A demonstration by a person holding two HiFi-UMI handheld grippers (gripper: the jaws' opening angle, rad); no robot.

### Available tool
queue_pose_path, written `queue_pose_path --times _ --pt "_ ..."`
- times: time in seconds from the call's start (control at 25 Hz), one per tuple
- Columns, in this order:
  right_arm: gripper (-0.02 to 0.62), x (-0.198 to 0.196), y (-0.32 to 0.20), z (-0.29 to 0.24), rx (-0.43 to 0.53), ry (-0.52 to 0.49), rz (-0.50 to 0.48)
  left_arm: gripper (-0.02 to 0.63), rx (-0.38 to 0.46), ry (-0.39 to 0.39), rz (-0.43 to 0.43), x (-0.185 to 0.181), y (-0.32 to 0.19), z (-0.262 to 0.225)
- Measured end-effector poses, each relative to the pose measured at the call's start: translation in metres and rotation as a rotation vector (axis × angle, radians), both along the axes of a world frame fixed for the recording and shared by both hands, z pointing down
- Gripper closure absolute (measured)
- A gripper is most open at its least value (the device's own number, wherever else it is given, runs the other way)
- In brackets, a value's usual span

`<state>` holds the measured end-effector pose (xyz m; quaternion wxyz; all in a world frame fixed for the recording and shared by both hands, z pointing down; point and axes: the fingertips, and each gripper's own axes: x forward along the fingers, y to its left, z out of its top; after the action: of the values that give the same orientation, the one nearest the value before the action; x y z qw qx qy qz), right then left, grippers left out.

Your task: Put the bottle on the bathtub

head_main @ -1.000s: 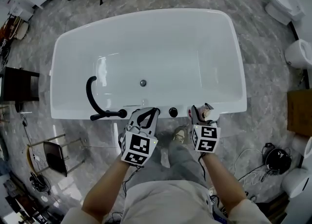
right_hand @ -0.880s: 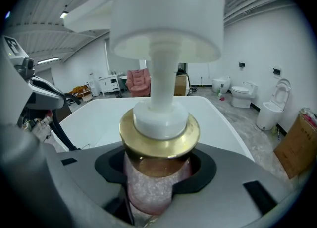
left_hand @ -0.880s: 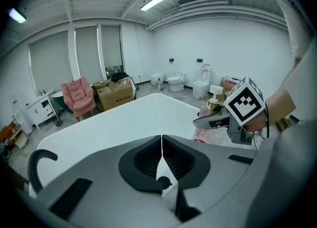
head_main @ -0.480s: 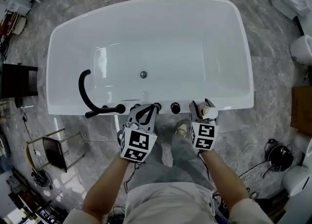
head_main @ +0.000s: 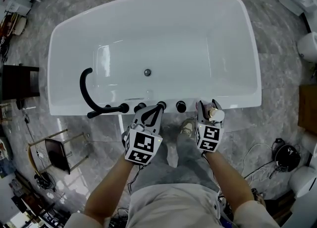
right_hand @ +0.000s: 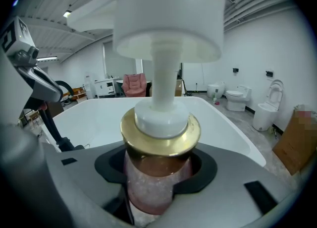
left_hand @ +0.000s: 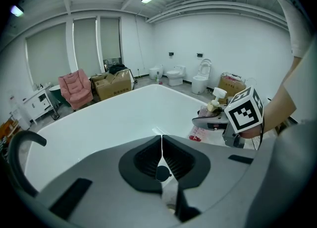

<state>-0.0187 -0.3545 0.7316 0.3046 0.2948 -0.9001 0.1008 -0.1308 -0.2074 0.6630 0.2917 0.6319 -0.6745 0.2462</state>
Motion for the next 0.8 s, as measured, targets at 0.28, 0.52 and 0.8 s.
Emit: queue_pose_path --times 0.28,0.52,0.8 --pt "0.339 -0.009 0.006 0.001 -0.020 -0.020 0.001 0.583 -0.003 0.014 0.021 0.009 0.006 -0.001" --pt "0.238 -0.001 0.021 0.006 -0.082 0.042 -0.002 0.583 -0.001 -0.001 0.057 0.014 0.020 -0.011" --pt "0.215 0.006 0.027 -0.032 -0.128 0.032 -0.007 0.583 0.015 -0.008 0.078 0.016 0.027 -0.028"
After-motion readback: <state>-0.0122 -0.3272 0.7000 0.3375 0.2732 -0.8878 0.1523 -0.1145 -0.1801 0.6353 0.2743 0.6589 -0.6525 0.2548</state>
